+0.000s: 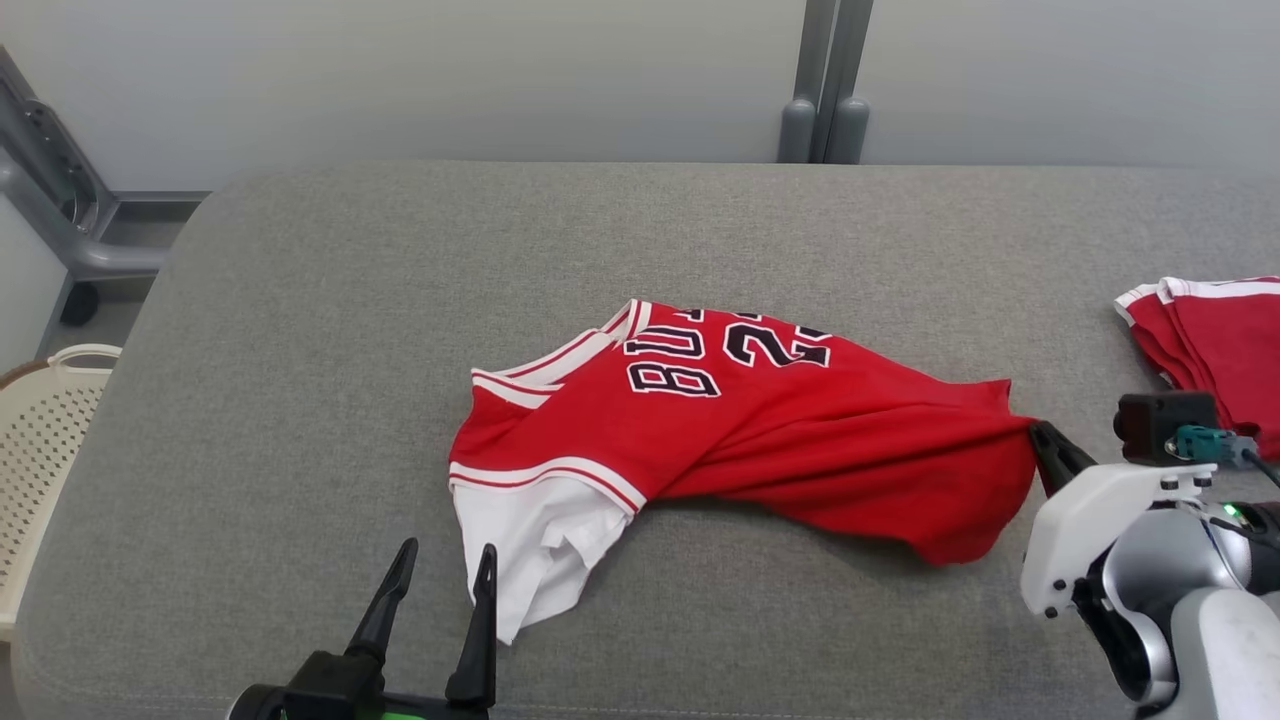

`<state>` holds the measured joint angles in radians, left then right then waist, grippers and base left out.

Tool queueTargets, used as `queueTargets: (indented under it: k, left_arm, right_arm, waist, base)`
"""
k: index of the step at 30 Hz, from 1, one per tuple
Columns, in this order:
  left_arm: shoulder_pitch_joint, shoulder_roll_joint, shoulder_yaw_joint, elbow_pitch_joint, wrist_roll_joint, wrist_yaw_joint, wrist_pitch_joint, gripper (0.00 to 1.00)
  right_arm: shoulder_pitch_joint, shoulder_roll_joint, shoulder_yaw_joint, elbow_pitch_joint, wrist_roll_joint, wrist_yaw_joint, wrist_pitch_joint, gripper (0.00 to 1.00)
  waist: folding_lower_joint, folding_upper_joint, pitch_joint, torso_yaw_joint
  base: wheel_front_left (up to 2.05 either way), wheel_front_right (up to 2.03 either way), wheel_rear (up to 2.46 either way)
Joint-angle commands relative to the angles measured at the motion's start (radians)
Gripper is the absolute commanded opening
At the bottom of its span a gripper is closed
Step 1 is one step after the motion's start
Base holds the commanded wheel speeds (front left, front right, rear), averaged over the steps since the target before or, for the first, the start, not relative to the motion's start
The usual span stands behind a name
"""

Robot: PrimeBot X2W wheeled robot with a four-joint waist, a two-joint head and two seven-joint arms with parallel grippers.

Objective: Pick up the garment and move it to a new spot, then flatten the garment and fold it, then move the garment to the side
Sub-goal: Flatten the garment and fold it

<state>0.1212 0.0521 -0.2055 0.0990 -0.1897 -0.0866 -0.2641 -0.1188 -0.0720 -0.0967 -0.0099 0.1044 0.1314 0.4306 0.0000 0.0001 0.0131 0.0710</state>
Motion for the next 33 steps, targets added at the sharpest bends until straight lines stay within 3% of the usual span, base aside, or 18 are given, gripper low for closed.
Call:
queueTargets:
  k: [1,10,20,21,22,33]
  left_arm:
    - [-0.015,0.000,-0.001,0.000,0.003,0.001,-0.001,1.00]
    - [-0.002,0.000,0.006,-0.003,0.005,0.001,-0.001,1.00]
    - [-0.001,-0.001,-0.005,0.008,0.004,-0.002,-0.001,1.00]
    - [0.000,-0.001,-0.006,0.007,0.004,-0.001,-0.001,1.00]
    - [0.002,-0.001,-0.007,0.007,0.003,-0.001,-0.001,1.00]
    - [0.014,-0.001,-0.012,0.011,0.003,-0.001,-0.001,1.00]
  right_arm:
    - [0.020,-0.005,-0.005,-0.014,-0.005,-0.002,0.014,0.00]
    - [0.246,-0.006,-0.026,-0.181,0.030,-0.002,0.252,0.00]
    - [0.312,-0.002,-0.115,-0.141,-0.088,-0.002,0.285,0.00]
    - [0.301,-0.003,-0.126,-0.137,-0.104,-0.002,0.274,0.30]
    - [0.290,0.000,-0.139,-0.130,-0.114,-0.002,0.262,1.00]
    - [0.202,0.011,-0.152,-0.101,-0.111,-0.001,0.256,1.00]
  waist:
    - [0.0000,-0.0001,-0.001,0.002]
    - [0.0000,-0.0001,0.001,0.008]
    - [0.0000,-0.0001,-0.009,-0.005]
    - [0.0000,-0.0001,-0.009,-0.006]
    - [0.0000,-0.0001,-0.010,-0.006]
    - [0.0000,-0.0001,-0.025,0.009]
  base:
    - [0.00,0.00,0.00]
    - [0.00,0.00,0.00]
    - [0.00,0.00,0.00]
    - [0.00,0.00,0.00]
    - [0.00,0.00,0.00]
    - [0.00,0.00,0.00]
